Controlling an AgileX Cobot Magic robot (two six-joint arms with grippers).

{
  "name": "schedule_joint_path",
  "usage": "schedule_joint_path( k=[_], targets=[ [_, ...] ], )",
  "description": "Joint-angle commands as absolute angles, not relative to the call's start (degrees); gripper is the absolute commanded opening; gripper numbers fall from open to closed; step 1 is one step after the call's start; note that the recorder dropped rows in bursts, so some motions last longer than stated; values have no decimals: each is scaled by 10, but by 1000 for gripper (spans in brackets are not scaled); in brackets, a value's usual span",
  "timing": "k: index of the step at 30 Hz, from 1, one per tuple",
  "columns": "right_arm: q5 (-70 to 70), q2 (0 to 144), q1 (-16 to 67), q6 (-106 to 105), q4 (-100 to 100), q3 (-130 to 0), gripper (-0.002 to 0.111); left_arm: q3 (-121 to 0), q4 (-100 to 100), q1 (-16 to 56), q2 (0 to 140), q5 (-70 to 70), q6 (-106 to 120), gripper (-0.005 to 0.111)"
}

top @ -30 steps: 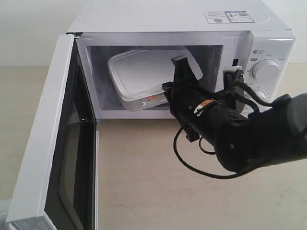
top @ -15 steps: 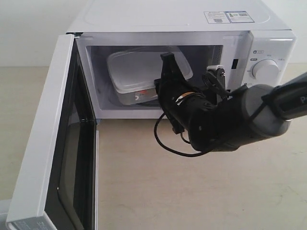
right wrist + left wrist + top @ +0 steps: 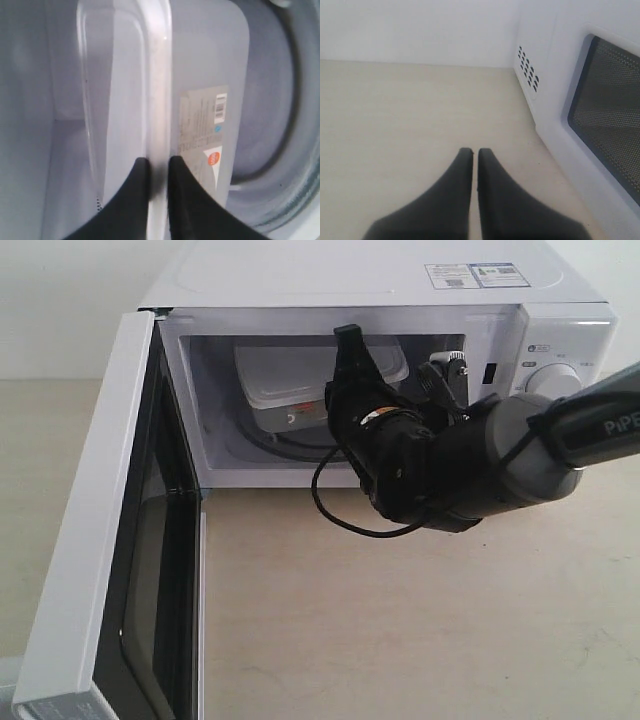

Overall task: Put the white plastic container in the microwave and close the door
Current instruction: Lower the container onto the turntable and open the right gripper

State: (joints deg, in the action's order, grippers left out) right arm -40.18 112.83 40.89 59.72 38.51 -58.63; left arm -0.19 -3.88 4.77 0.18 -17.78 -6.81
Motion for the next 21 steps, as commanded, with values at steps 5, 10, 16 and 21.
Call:
schedule_joint_path(
  k=[5,10,16,21],
  targets=[
    [-400,1127,405,585,378,-591,17,0,-36,52,0,-176,-67,4],
    [-374,1127,405,597,343,-591,31,0,-36,52,0,-176,-67,4],
    [-375,1126,405,588,171,-591,34,0,-36,52,0,-176,-67,4],
    [-337,1126,405,463,62,-585,25,0,-36,52,0,-176,-67,4]
  ],
)
